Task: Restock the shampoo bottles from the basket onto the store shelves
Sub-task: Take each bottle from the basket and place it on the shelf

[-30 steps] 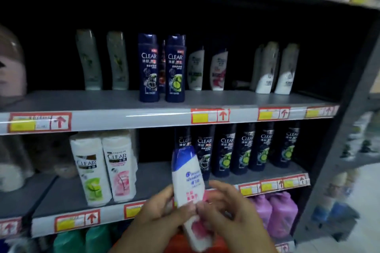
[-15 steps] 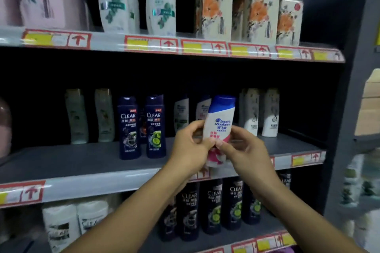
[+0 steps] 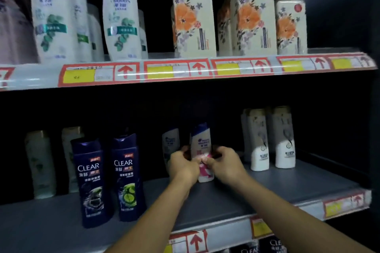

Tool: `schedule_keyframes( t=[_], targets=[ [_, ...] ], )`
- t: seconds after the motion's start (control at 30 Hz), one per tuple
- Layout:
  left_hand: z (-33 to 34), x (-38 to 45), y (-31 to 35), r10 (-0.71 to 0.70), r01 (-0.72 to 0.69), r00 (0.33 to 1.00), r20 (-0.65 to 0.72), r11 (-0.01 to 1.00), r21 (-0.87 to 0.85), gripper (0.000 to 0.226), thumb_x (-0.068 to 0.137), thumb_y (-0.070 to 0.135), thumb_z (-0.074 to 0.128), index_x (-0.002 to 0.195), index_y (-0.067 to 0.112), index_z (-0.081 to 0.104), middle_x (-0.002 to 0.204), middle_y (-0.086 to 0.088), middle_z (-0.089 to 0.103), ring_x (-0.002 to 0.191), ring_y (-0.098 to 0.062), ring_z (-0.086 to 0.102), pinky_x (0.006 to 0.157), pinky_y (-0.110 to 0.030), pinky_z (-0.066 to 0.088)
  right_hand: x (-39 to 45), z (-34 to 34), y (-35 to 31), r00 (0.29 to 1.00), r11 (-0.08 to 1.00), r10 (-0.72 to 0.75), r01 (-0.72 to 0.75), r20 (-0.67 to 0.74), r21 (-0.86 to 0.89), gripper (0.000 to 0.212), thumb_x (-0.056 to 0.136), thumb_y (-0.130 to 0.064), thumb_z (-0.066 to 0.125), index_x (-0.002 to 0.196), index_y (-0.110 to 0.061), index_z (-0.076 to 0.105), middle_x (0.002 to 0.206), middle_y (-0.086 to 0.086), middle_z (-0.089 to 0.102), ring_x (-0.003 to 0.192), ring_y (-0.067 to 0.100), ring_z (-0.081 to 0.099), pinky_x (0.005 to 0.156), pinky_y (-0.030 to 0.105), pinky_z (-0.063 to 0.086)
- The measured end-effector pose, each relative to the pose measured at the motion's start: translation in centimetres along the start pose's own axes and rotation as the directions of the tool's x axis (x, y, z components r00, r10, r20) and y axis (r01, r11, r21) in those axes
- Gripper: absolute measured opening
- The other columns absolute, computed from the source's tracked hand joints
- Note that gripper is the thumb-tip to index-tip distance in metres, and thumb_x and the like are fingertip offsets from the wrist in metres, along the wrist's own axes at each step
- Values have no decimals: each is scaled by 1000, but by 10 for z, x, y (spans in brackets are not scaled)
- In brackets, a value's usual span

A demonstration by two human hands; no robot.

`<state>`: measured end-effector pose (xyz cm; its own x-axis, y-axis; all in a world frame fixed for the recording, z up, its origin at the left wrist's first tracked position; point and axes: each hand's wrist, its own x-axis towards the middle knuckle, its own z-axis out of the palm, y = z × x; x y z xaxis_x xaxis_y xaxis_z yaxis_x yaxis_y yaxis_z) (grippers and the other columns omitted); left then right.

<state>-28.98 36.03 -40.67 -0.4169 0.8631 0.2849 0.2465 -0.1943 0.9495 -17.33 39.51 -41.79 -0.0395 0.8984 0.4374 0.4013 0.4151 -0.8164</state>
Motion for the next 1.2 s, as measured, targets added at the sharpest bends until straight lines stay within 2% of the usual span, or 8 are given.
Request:
schedule_keyframes(
  t=[0.33, 0.5, 0.57, 0.63, 0.8, 0.97, 1.1, 1.2],
  targets=[
    [2, 12, -5, -24, 24, 999, 24, 1000, 18, 36, 88, 8, 72, 123, 14, 63, 111, -4, 71, 94, -17, 67, 80, -25, 52, 6, 5, 7, 997, 997, 69, -69, -18, -20, 34, 86, -24, 78, 117, -11, 70, 108, 2, 76, 101, 17, 70, 85, 26, 54],
    [-16, -12, 12, -25, 23, 996, 90, 999, 28, 68, 86, 17, 78, 145, 15, 46, 136, -7, 61, 120, -22, 61, 93, -26, 50, -19, -10, -20, 988, 990, 129, -133, -86, -38, 60, 86, -33, 78, 135, -6, 55, 127, 11, 68, 102, 20, 67, 75, 17, 46],
    [-29, -28, 20, -7, 7, 994, 107, 1000, 5, 68, 87, 16, 76, 147, 14, 44, 139, -8, 58, 122, -22, 59, 97, -27, 49, -35, -17, -36, 983, 997, 70, -74, -170, -18, 60, 89, -34, 74, 139, -7, 53, 128, 11, 65, 111, 22, 63, 81, 21, 43],
    [-45, -47, 27, 13, -11, 993, 118, 1000, -23, 66, 88, 16, 75, 146, 14, 44, 140, -8, 58, 124, -22, 58, 100, -28, 48, -60, -17, -54, 981, 998, 15, -2, -192, 66, 49, 91, -32, 72, 133, -12, 59, 114, 4, 67, 101, 18, 64, 74, 19, 47],
    [-95, -117, 25, 54, -33, 984, 170, 992, -122, 56, 90, 13, 72, 142, 14, 51, 133, -8, 63, 118, -20, 62, 99, -27, 49, -147, 3, -73, 997, 979, -43, 55, -67, 194, 31, 91, -39, 72, 116, -21, 67, 101, -2, 72, 97, 19, 70, 89, 46, 59],
    [-169, -212, -32, 118, -92, 976, 185, 985, -145, 39, 89, 8, 72, 125, 16, 59, 115, -7, 72, 105, -19, 70, 98, -37, 56, -261, 29, -65, 997, 964, -79, 75, 7, 256, 29, 85, -44, 72, 106, -24, 70, 100, 0, 75, 97, 24, 72, 89, 50, 59],
    [-229, -286, -125, 64, -59, 962, 265, 998, -27, 31, 89, 0, 71, 113, 16, 60, 103, -12, 69, 87, -22, 66, 84, -20, 56, -363, 62, -10, 976, 986, -107, 79, 192, 144, 20, 96, -26, 67, 111, -13, 70, 95, -6, 71, 91, 14, 70, 81, 28, 57],
    [-263, -313, -216, -135, 23, 930, 341, 950, 313, 30, 85, -3, 73, 106, 15, 64, 99, -17, 70, 78, -16, 61, 77, -22, 52, -422, 104, 62, 914, 993, 40, 8, 403, -116, 17, 92, -28, 69, 104, -16, 72, 94, -3, 72, 86, 13, 69, 84, 31, 55]
  ],
)
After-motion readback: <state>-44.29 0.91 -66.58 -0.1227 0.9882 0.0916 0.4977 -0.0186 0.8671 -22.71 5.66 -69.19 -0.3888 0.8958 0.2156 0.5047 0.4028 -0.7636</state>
